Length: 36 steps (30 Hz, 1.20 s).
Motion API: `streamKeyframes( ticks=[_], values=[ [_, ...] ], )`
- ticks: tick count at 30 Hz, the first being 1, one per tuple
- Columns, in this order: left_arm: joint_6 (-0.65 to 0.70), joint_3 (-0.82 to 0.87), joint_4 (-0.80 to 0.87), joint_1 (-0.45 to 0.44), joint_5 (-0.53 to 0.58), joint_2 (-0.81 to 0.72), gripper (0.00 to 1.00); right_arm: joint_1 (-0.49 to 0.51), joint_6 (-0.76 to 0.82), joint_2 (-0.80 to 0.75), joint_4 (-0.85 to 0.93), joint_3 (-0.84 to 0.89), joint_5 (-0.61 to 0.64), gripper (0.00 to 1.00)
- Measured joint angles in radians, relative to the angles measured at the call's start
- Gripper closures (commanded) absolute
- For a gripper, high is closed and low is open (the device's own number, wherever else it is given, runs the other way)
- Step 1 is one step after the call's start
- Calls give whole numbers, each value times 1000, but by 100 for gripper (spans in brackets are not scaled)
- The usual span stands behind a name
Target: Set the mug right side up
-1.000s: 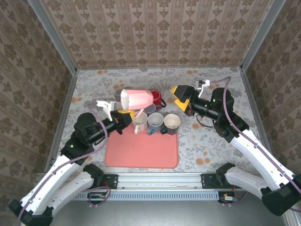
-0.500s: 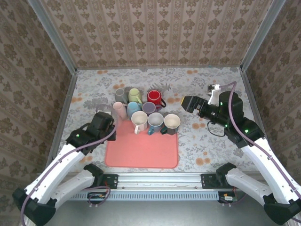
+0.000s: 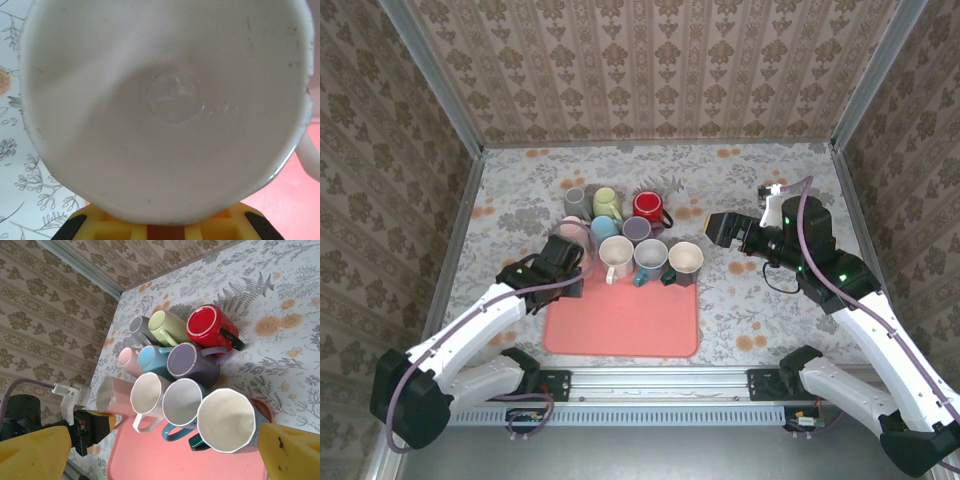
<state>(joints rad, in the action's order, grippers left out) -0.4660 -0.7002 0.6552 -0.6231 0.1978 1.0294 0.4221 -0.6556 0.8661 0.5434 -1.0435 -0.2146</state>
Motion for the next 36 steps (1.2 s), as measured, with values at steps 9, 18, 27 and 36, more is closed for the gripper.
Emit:
streamKeyframes(
  ticks=[9, 18, 27, 36],
  values=[
    [29, -8, -36, -37, 20, 92, 98, -1, 18, 12, 0, 5, -2, 3],
    [45, -26, -73, -44, 39, 138, 79, -1, 28, 12, 10, 5, -2, 3],
    [34, -27, -74, -45, 40, 89, 48, -3, 29, 11, 26, 5, -2, 3],
    [6, -41, 9, -45, 31, -55, 41, -3, 48, 32, 26, 4, -3, 3]
  ],
)
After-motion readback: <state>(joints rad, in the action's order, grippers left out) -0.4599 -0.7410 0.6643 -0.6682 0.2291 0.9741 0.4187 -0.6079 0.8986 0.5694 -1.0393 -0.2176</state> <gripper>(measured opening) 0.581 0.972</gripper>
